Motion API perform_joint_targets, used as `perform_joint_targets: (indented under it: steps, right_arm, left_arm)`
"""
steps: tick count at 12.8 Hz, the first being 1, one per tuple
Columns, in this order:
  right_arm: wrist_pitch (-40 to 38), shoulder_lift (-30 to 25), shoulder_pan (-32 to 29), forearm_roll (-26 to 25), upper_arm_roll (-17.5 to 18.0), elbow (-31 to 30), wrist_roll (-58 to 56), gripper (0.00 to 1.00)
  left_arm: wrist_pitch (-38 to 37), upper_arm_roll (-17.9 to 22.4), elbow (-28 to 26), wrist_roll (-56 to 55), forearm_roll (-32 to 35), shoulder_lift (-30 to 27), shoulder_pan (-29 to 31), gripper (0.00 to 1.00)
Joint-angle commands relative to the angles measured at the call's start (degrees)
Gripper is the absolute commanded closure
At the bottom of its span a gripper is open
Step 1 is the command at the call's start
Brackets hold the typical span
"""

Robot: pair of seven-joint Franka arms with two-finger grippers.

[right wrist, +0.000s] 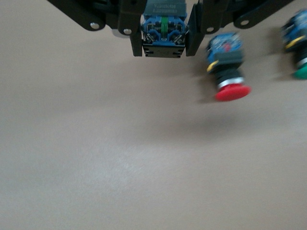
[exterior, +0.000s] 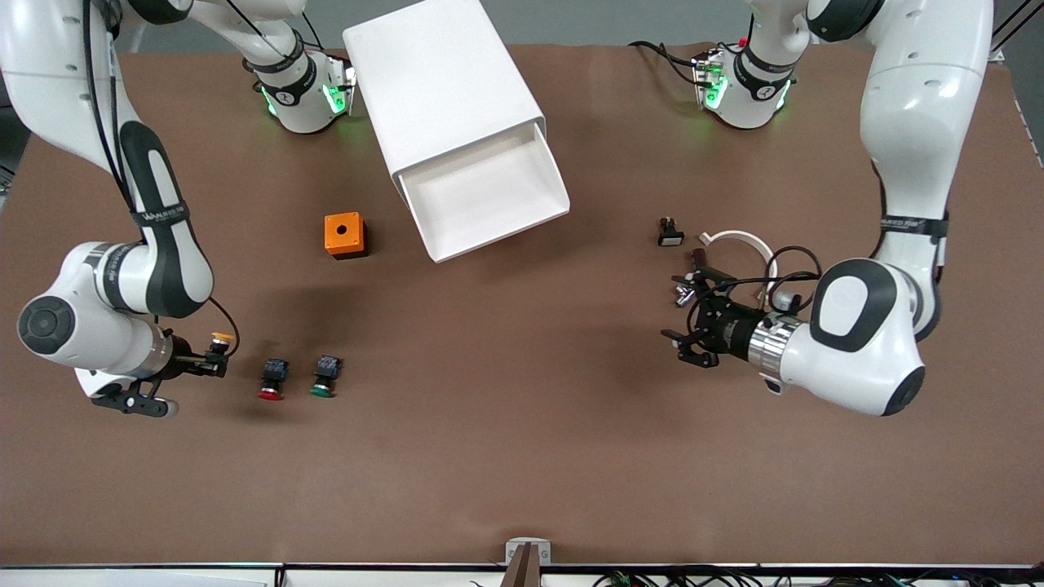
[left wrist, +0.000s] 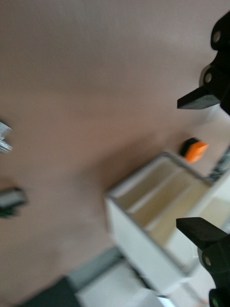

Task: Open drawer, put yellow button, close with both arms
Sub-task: 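Carry the yellow button to the open drawer with the right gripper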

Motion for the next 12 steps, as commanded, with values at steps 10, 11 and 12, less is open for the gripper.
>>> perform_joint_targets:
  steps: [10, 11, 12]
  right_arm:
    - [-24.62, -17.51, 21.11, 0.42, 0.17, 3.06, 48.96, 0.98]
    - [-25.77, -17.51, 23.31, 0.42, 0.17, 4.46, 53.35, 0.98]
    - [-27.08, -17.51, 25.15, 0.59, 0.17, 5.87, 56.88, 0.98]
  left_arm:
    - [0.53, -1.67, -1.06, 23.57, 34.96, -8.60, -8.96, 0.01]
    - [0.53, -1.58, -1.06, 23.83, 35.68, -8.60, -11.07, 0.01]
    - [0.70, -1.67, -1.06, 23.92, 35.69, -8.60, -11.88, 0.01]
